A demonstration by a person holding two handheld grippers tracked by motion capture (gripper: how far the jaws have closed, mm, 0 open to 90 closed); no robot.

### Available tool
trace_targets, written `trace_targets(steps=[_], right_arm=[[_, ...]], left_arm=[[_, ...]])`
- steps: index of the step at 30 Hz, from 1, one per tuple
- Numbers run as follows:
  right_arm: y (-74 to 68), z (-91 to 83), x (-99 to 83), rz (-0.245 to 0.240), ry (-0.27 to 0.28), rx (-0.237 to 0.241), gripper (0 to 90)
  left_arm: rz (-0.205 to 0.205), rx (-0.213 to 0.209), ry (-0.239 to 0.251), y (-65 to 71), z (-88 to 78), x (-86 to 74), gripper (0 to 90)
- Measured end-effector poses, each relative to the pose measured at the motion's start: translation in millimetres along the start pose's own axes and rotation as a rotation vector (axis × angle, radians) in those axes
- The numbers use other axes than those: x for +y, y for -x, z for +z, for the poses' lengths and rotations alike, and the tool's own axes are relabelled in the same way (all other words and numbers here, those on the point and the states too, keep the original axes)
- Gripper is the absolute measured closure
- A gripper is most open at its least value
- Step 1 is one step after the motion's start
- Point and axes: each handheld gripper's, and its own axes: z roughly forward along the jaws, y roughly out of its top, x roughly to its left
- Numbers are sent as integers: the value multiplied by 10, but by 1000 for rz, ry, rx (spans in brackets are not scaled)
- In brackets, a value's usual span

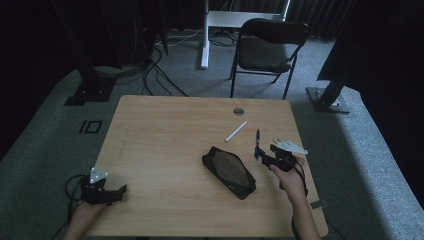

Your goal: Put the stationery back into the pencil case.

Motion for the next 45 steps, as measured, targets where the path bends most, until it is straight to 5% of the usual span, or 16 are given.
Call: trace_targets(steps=[28, 35, 45], right_arm=[[99, 560, 18, 41, -109, -70, 466], [86, 691, 41, 8, -147, -109, 504], [104, 803, 91, 22, -144, -141, 563]], left_arm=[[0, 0, 0, 0, 0, 0, 1], [0, 0, 0, 0, 0, 0, 1], [0, 0, 0, 0, 0, 0, 1]])
